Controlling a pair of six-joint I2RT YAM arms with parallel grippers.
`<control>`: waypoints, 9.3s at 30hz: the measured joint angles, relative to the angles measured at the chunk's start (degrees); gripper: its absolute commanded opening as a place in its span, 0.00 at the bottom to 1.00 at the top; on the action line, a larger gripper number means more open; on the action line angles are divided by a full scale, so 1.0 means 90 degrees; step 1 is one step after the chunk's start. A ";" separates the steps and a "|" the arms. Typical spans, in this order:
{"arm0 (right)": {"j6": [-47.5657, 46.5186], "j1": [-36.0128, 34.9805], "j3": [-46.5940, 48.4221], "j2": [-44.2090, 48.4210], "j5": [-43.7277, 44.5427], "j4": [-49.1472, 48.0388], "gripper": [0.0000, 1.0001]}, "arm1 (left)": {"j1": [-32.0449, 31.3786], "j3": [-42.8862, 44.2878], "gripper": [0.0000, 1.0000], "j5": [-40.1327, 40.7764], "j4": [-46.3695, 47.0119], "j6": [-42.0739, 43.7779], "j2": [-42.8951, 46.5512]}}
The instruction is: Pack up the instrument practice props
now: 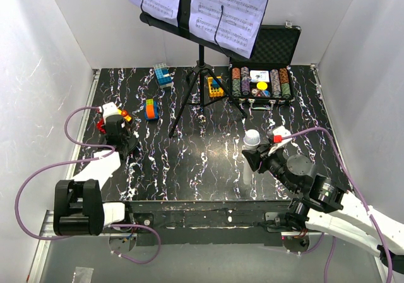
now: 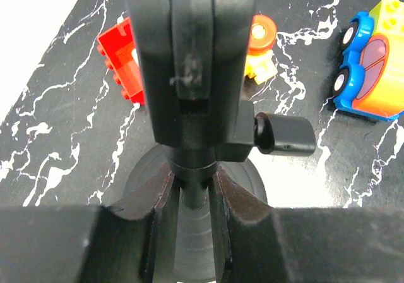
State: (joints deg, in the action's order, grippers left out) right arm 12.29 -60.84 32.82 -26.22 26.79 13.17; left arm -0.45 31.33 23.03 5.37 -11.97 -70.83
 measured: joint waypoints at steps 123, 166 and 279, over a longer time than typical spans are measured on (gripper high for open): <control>0.2596 0.2759 0.0410 -0.1277 -0.4439 0.0724 0.89 | -0.1979 0.3351 0.00 0.0163 -0.5610 -0.2183 -0.2820; 0.2154 0.2759 0.0318 -0.0712 -0.4294 0.1438 0.91 | -0.1416 0.4777 0.58 0.0165 -0.5918 -0.1649 -0.4299; 0.1401 0.3908 0.6385 -0.5304 -0.3553 -0.0704 0.26 | -0.3016 0.8029 0.79 -0.5552 0.0056 -0.1790 -0.2431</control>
State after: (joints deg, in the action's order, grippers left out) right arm 24.91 -25.67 90.28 -73.95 -5.19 6.83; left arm -27.59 103.59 -26.94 5.87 -28.08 -92.71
